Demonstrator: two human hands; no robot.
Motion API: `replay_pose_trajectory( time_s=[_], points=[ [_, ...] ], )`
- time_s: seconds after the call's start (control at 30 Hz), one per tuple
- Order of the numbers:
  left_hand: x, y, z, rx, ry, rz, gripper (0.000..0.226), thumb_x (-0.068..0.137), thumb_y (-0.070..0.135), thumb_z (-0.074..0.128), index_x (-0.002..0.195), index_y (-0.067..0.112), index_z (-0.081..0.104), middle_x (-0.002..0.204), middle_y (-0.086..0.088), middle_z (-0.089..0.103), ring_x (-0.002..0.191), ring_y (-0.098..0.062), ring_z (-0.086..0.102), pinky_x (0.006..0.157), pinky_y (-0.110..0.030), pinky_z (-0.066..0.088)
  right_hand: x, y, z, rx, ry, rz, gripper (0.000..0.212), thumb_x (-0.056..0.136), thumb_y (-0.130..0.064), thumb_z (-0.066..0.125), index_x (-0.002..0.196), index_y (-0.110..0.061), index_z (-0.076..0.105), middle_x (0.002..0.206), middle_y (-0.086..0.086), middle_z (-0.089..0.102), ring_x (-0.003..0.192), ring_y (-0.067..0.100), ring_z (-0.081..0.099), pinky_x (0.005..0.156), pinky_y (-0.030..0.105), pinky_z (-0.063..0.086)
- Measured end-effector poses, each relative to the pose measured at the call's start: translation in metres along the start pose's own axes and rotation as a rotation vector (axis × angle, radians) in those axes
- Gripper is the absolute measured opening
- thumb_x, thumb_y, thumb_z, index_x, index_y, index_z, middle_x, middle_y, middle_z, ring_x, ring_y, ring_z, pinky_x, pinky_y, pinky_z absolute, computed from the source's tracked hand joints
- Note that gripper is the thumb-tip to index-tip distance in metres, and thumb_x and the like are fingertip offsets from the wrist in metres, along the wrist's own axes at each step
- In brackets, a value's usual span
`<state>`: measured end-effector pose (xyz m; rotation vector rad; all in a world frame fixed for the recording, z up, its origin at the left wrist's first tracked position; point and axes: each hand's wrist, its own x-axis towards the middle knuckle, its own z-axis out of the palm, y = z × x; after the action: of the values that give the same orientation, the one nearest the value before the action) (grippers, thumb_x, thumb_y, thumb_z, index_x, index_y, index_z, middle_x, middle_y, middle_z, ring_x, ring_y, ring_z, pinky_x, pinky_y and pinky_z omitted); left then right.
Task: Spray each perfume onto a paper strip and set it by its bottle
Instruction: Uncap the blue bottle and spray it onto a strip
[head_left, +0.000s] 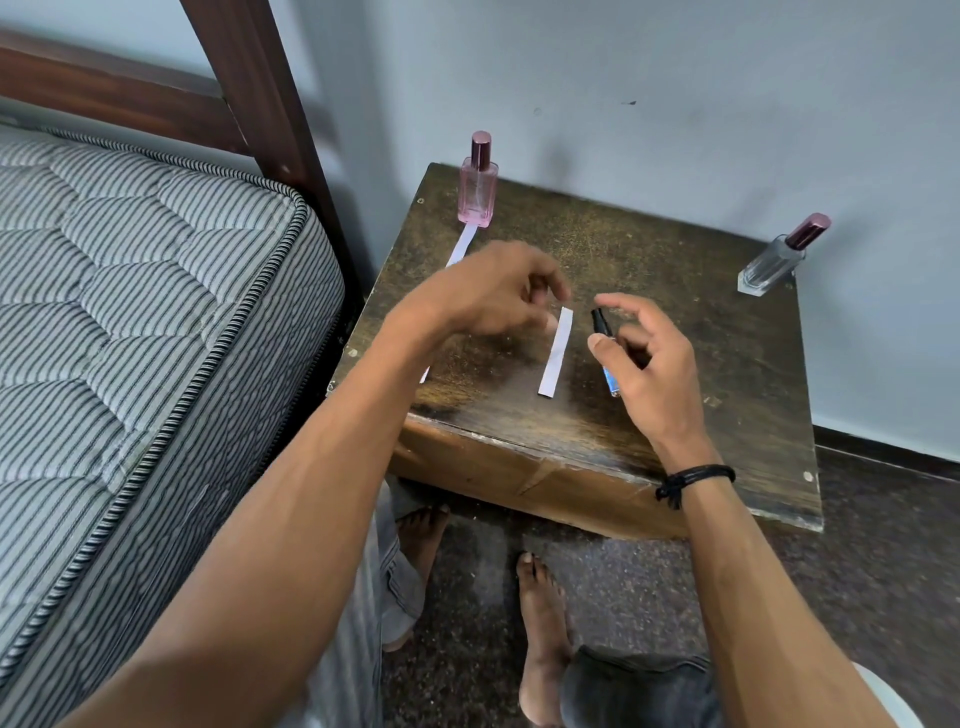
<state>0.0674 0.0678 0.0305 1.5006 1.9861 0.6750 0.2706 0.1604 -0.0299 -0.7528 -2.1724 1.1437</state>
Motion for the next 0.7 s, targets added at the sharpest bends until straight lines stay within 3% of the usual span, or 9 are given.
replay_pose_trajectory(
  time_s=[0.07,0.13,0.2,0.33,0.4,0.5,0.7],
  points=[
    [-0.002,-0.008,-0.008,-0.025,0.109,-0.037,0.019,0.085,0.017,0.078,0.104,0.017,0.074,0.083,0.009,0.065,0.068,0.004,0.056,0.063,-0.003,0.041,0.000,0.000,0.000,0.006,0.007,0.005,0.034,0.098,-0.032,0.065,0.132,-0.029,0.062,0.054,-0.017,0.050,0.058,0.007,0.045,0.084,0.021,0.043],
    [-0.002,-0.016,-0.010,-0.004,0.162,-0.074,0.016,0.085,0.016,0.078,0.101,0.017,0.074,0.081,0.011,0.064,0.069,0.004,0.057,0.061,-0.002,0.039,0.000,0.001,0.000,0.014,0.020,0.012,0.037,0.100,-0.033,0.065,0.137,-0.031,0.058,0.059,-0.023,0.053,0.061,0.002,0.048,0.081,0.020,0.043],
    [-0.002,-0.019,-0.009,0.033,0.148,-0.102,0.022,0.082,0.017,0.081,0.102,0.017,0.075,0.084,0.010,0.065,0.070,0.002,0.057,0.062,-0.008,0.039,0.000,0.000,0.000,0.026,0.048,0.007,0.042,0.100,-0.031,0.066,0.141,-0.029,0.055,0.065,-0.016,0.059,0.065,0.004,0.053,0.077,0.025,0.046],
    [0.000,-0.019,-0.004,0.091,0.076,-0.107,0.031,0.075,0.017,0.086,0.103,0.016,0.074,0.091,0.005,0.064,0.075,-0.004,0.059,0.072,-0.023,0.050,0.001,-0.002,0.001,0.072,0.113,0.054,0.044,0.099,-0.024,0.069,0.140,-0.032,0.054,0.101,-0.007,0.074,0.086,0.011,0.068,0.073,0.046,0.058],
    [0.001,-0.020,-0.001,0.108,0.084,-0.109,0.028,0.075,0.014,0.086,0.101,0.017,0.075,0.095,0.005,0.062,0.076,-0.006,0.059,0.076,-0.026,0.052,0.002,-0.002,0.000,0.107,0.133,0.068,0.044,0.098,-0.019,0.069,0.138,-0.032,0.055,0.109,-0.001,0.074,0.094,0.016,0.070,0.066,0.041,0.061],
    [0.002,-0.020,0.001,0.144,0.122,-0.120,0.019,0.081,0.013,0.081,0.098,0.018,0.076,0.099,0.001,0.066,0.083,-0.013,0.063,0.081,-0.031,0.055,0.001,-0.005,0.001,0.146,0.134,0.059,0.043,0.099,-0.013,0.068,0.136,-0.030,0.055,0.113,0.005,0.073,0.097,0.019,0.070,0.060,0.024,0.059],
    [0.001,-0.018,-0.001,0.119,0.171,-0.135,0.011,0.086,0.015,0.075,0.094,0.022,0.077,0.086,0.009,0.067,0.081,-0.008,0.064,0.078,-0.026,0.053,0.000,-0.004,0.001,0.136,0.098,0.043,0.043,0.099,-0.011,0.067,0.135,-0.030,0.055,0.111,0.004,0.073,0.094,0.011,0.070,0.074,0.038,0.062]
  ],
)
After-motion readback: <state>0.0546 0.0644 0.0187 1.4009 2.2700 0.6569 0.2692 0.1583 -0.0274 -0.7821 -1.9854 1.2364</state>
